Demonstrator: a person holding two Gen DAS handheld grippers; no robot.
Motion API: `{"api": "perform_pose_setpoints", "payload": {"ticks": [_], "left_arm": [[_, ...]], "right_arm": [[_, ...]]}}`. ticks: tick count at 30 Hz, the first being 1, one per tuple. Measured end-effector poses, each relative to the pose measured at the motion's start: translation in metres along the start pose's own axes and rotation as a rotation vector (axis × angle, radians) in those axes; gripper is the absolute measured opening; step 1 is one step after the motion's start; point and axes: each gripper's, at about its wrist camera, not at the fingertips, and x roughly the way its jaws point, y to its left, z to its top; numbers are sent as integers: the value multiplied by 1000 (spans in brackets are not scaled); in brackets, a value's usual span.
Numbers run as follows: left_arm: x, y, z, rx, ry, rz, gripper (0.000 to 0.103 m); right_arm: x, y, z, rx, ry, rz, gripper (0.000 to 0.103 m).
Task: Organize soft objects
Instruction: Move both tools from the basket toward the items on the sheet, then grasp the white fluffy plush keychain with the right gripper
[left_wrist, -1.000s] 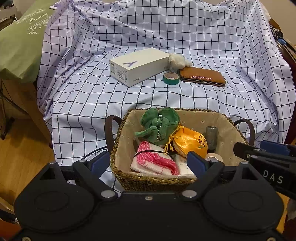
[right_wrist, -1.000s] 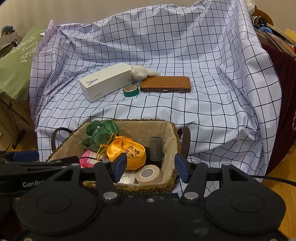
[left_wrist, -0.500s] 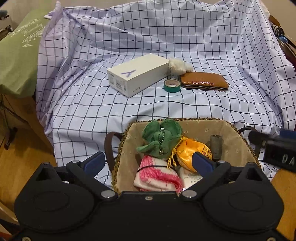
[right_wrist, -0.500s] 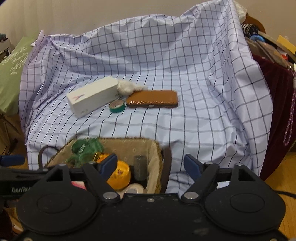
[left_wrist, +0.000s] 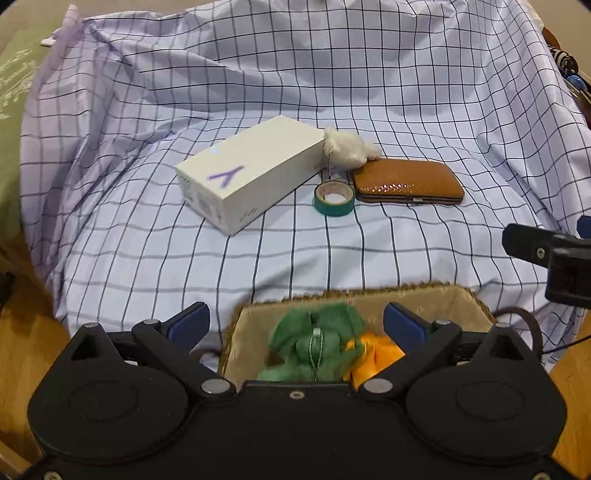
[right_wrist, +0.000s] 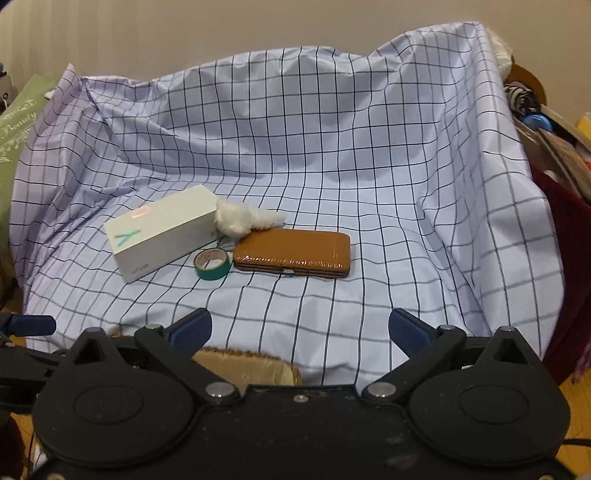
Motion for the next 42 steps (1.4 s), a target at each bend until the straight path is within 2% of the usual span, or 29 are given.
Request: {"api": "perform_pose_setpoints", "payload": {"ticks": [9,17,23,29,33,37,42], "left_arm": [[46,-2,24,1,60,-37,97],[77,5,41,-33,106,-66,97],[89,11,47,-57,129,-92,97],[92,17,53,-77,137,-112,97],[91,18,57,-75,130,-121,97],[90,15,61,-73,126,-132,97],[91,9,62,-63,131,-143,97]], "right_arm": [[62,15,43,-87,33,-15,102],[124,50,83,-217,33,4,102],[165,74,96,-304,61,27,102],[197,83,102,-360,68,-6,101],[203,70,114,-313,42,-24,100],[207,44,131,-233,-1,-127,100],[222,-3,149,-84,20,-250,98]]}}
